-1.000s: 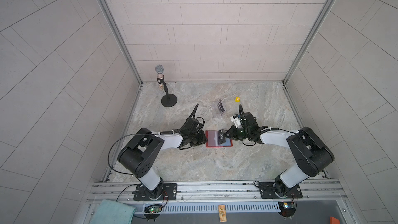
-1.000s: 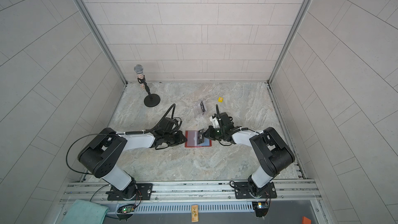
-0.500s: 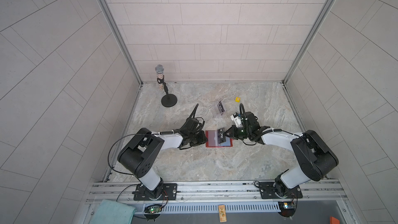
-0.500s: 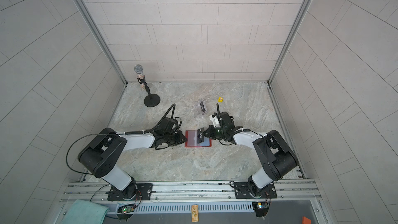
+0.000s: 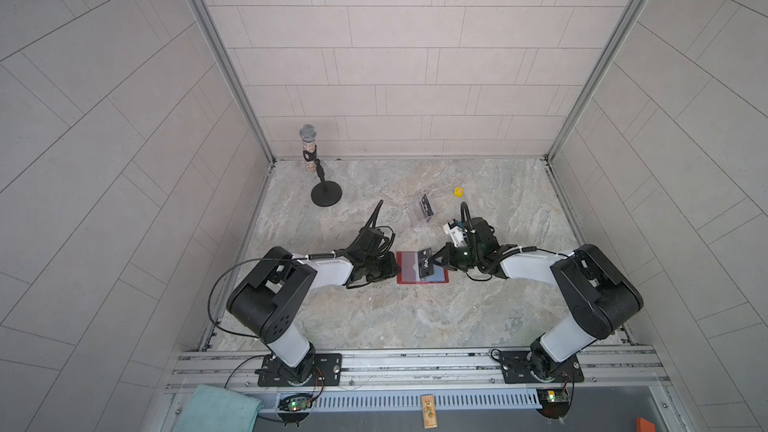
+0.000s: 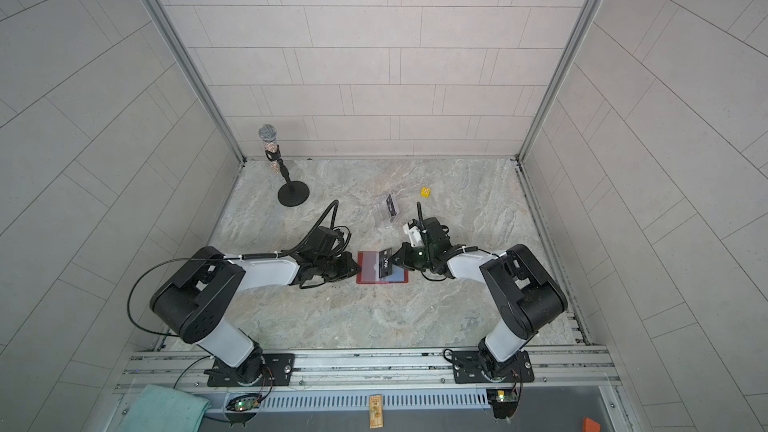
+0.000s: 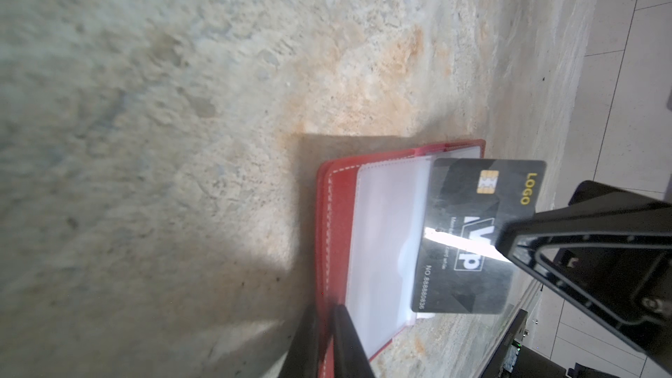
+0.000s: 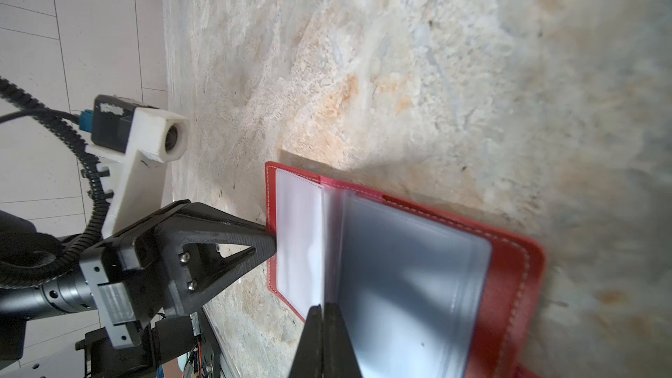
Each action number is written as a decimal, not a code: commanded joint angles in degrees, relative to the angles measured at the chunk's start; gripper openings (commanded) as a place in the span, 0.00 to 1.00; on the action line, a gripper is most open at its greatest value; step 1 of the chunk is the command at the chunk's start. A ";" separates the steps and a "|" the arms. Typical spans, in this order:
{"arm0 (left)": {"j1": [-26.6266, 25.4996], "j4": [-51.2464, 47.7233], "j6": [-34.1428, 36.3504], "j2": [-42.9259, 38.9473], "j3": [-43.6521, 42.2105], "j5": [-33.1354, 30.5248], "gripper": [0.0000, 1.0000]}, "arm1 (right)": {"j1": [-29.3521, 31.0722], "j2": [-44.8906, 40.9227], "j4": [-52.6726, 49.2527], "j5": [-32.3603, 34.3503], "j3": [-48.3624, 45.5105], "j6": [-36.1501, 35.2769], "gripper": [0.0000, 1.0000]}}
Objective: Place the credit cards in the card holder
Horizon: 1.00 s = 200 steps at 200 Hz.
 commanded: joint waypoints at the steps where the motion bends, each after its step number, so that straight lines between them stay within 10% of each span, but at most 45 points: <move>1: -0.32 0.08 0.00 -1.26 -0.81 -1.07 0.14 | 0.25 0.35 1.00 0.62 -0.65 0.79 0.00; 200: -0.27 0.20 0.00 -0.98 -1.16 -1.95 0.14 | 0.21 -0.70 -1.68 4.03 -2.85 -0.04 0.00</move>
